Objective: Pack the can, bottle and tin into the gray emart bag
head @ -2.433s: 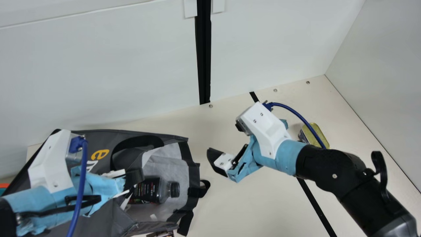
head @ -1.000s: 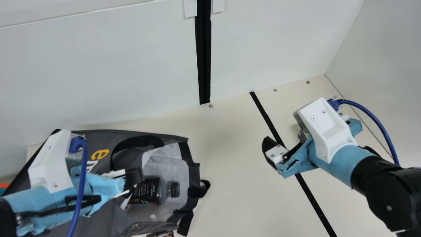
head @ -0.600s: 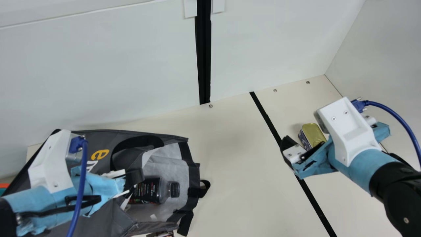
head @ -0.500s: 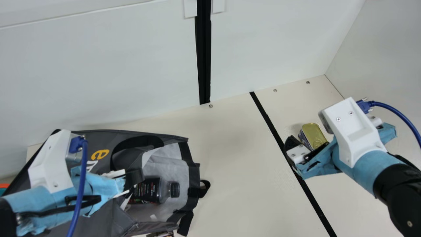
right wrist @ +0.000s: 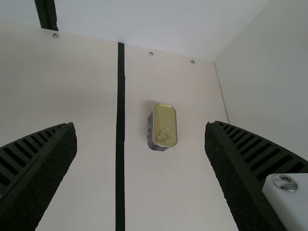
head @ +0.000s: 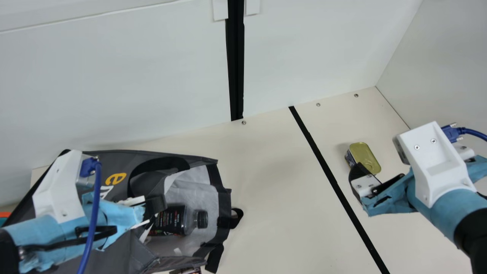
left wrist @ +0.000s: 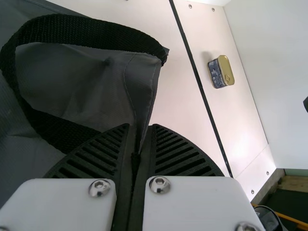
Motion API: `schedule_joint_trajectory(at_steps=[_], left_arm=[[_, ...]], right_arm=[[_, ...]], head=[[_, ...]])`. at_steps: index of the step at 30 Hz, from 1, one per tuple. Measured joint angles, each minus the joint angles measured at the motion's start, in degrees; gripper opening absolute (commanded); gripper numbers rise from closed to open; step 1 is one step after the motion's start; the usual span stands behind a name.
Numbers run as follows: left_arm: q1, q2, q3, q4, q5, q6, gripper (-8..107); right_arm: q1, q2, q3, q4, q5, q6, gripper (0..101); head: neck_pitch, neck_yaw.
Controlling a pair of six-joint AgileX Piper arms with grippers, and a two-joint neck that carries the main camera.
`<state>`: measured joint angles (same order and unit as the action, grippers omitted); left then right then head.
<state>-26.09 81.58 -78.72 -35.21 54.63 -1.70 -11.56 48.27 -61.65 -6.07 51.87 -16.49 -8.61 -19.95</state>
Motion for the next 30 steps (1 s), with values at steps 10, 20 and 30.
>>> schedule_joint_trajectory(at_steps=[10,20,30], left_arm=[[0.0,0.0,0.0,0.0,0.0,0.0,10],[0.0,0.0,0.0,0.0,0.0,0.0,10],[0.0,0.0,0.0,0.0,0.0,0.0,10]], right_arm=[[1.61,-2.79,-1.18,-6.31,5.92,5.73,91],[4.27,-2.92,-5.1,-11.32,13.66,12.37,91],[2.28,-1.33,-8.03,-10.8,18.07,14.07,91]], head=[[-0.09,0.09],[-0.09,0.0],[-0.09,0.0]])
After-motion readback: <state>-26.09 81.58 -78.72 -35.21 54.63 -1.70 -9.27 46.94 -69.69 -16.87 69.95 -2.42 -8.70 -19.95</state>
